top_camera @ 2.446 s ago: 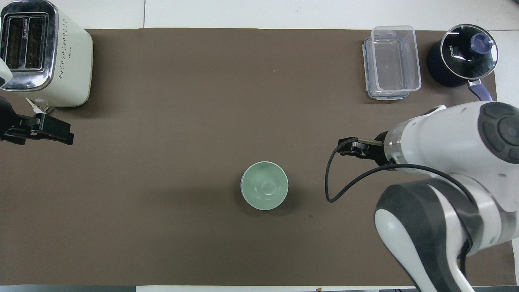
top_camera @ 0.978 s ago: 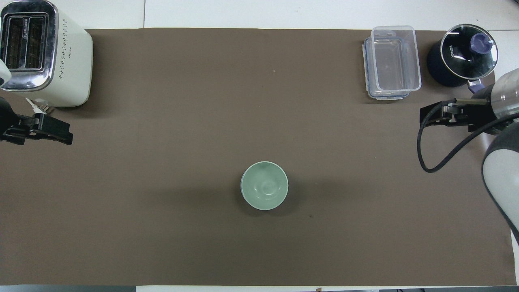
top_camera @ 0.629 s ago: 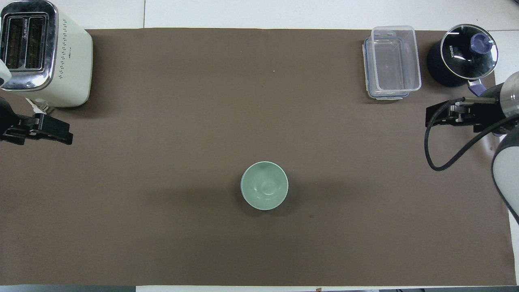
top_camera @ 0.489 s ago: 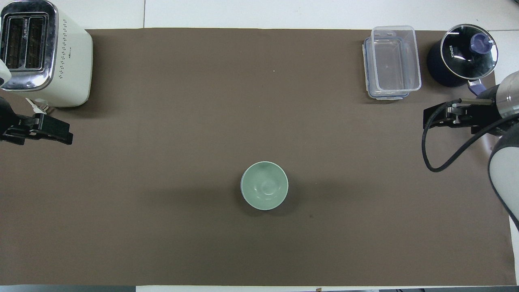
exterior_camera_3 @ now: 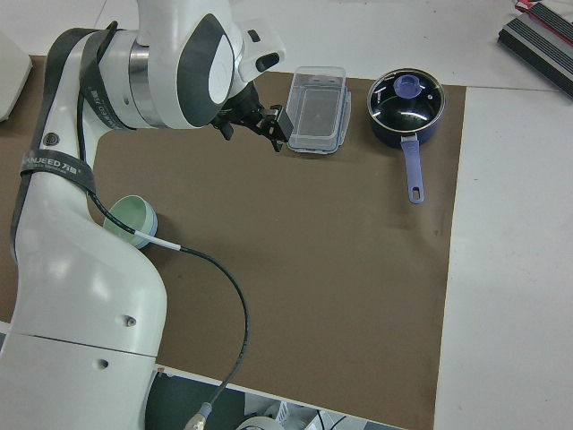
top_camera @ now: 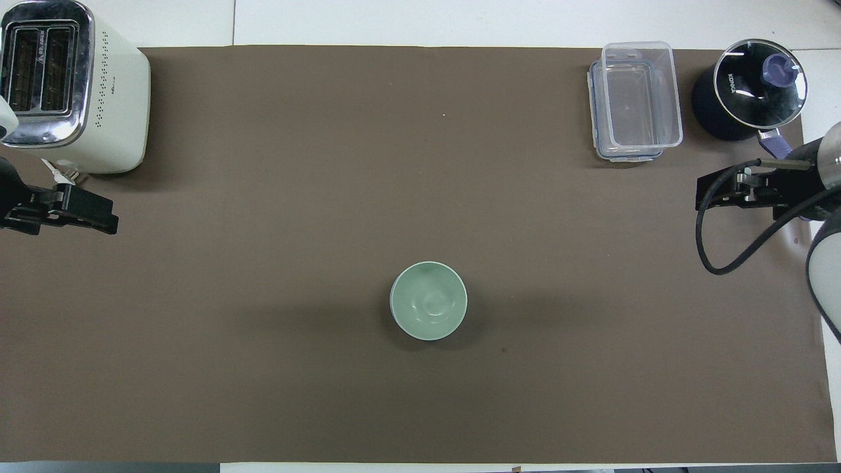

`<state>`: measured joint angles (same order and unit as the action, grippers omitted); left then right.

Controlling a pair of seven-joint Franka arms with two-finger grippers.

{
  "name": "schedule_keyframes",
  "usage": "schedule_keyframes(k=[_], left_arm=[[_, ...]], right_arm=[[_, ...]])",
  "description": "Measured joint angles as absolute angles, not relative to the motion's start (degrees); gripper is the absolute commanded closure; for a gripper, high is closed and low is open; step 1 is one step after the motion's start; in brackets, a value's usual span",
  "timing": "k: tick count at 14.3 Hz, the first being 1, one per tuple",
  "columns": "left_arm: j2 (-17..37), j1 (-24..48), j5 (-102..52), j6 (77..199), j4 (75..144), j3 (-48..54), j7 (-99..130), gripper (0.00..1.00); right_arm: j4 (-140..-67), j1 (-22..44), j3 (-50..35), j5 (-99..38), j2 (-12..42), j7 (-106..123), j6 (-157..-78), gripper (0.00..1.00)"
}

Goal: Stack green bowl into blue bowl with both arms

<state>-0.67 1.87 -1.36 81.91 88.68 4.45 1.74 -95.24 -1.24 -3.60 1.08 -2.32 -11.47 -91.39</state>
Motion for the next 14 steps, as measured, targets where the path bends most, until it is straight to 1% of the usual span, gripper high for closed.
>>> schedule_keyframes(k=[14], left_arm=[[-0.7, 1.9, -1.4, 81.9, 88.7, 4.4, 1.7, 0.0]], right_arm=[[-95.3, -0.5, -1.7, 1.1, -2.5, -10.4, -90.1, 0.0]])
